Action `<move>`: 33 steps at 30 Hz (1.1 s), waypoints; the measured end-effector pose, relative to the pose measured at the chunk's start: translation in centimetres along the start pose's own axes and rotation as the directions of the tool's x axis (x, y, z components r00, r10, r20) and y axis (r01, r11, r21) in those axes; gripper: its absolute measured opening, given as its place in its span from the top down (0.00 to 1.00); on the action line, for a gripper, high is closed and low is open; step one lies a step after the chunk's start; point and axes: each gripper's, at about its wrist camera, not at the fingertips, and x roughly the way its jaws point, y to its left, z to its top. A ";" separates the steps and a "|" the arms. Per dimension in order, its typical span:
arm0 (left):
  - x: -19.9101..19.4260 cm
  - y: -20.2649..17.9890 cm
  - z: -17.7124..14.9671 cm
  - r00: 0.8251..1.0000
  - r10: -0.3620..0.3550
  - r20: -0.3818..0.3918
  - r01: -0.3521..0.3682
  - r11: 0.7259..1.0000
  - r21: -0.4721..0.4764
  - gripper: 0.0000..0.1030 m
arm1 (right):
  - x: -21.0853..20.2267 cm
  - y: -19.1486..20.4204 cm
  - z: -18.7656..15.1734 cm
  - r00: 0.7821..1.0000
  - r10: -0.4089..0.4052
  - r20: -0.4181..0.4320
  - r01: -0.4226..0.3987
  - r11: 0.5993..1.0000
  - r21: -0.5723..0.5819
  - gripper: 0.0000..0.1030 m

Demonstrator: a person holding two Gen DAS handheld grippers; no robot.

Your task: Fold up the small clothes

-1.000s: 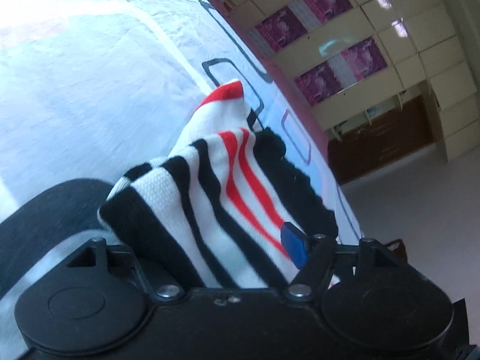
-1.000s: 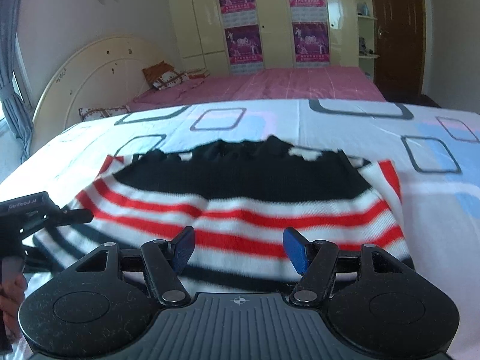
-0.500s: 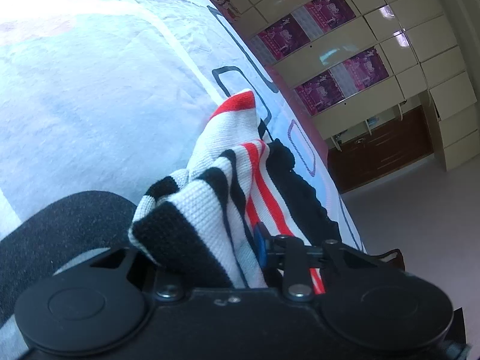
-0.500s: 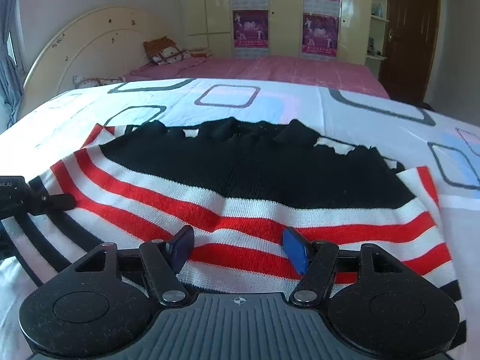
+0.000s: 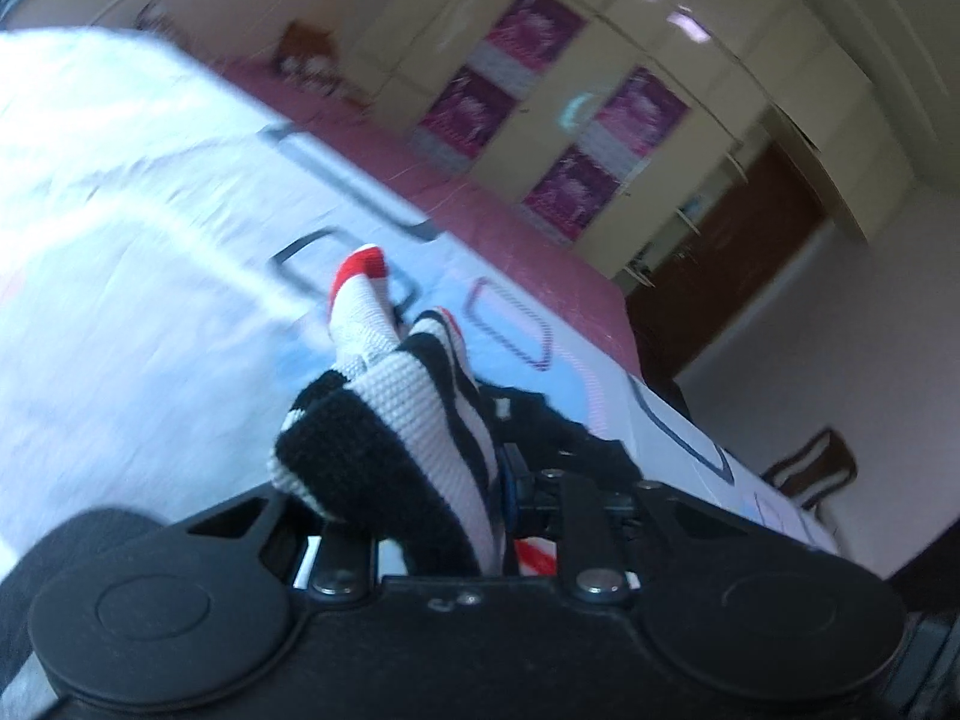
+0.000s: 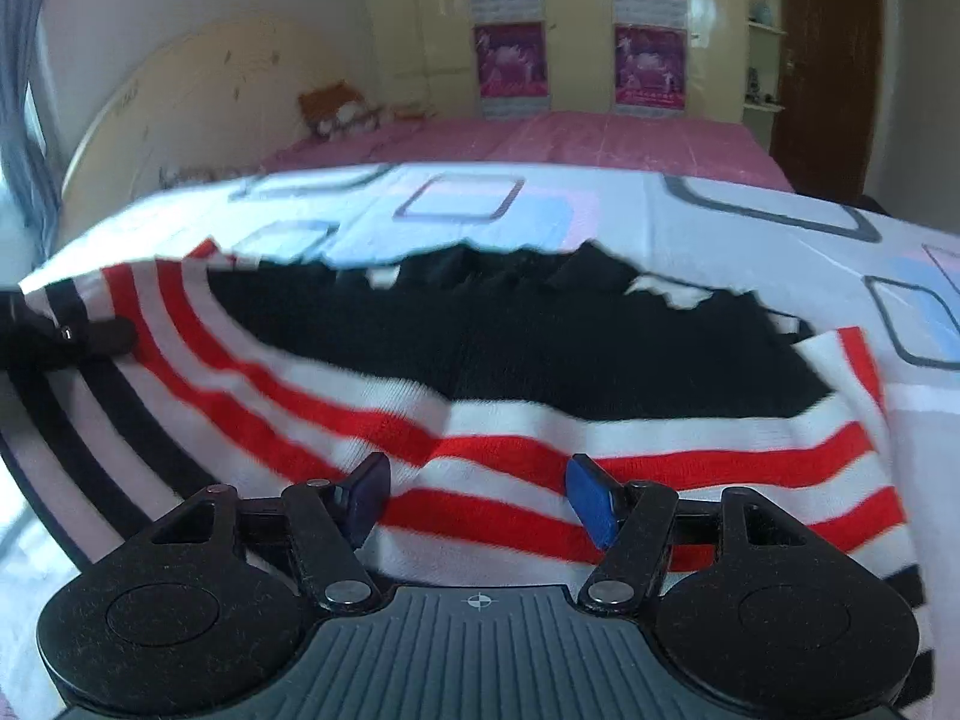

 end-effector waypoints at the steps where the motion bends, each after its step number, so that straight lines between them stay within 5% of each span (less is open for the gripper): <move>1: 0.0 -1.1 0.2 1.000 -0.006 0.003 0.006 0.999 0.038 0.79 | -0.7 -0.6 0.1 1.000 0.011 0.009 -0.011 1.000 0.019 0.37; 5: 0.6 -6.4 0.1 0.999 -0.050 -0.010 0.050 0.979 0.197 0.79 | -4.3 -3.5 0.2 0.998 0.033 0.047 -0.036 0.997 0.065 0.37; 11: 3.0 -15.0 -3.2 0.985 -0.156 -0.079 0.175 0.902 0.394 0.79 | -9.4 -9.3 -0.9 0.996 -0.027 0.090 0.013 0.988 0.154 0.37; 15: 5.3 -19.1 -8.2 0.970 -0.183 -0.163 0.241 0.826 0.510 0.79 | -12.2 -13.3 -2.1 0.989 -0.112 0.101 0.088 0.972 0.216 0.37; 20: 7.1 -20.6 -15.3 0.966 -0.084 -0.244 0.231 0.699 0.676 0.73 | -14.3 -16.4 -3.2 0.983 -0.162 0.090 0.133 0.955 0.265 0.37; 22: 6.2 -20.5 -16.6 0.968 -0.083 -0.236 0.232 0.649 0.725 0.65 | -15.0 -16.8 -3.1 0.983 -0.153 0.105 0.119 0.954 0.277 0.37; 24: 5.1 -20.3 -17.2 0.960 -0.104 -0.259 0.266 0.618 0.740 0.45 | -15.2 -16.6 -2.5 0.985 -0.120 0.124 0.080 0.954 0.288 0.37; 28: 3.5 -19.1 -17.2 0.941 -0.134 -0.310 0.324 0.616 0.718 0.40 | -13.8 -15.6 -1.0 0.992 -0.003 0.129 -0.036 0.955 0.295 0.37; 33: 0.3 -16.7 -15.3 0.935 -0.162 -0.314 0.330 0.719 0.612 0.41 | -10.4 -14.3 0.2 0.990 0.130 0.062 -0.143 0.941 0.305 0.37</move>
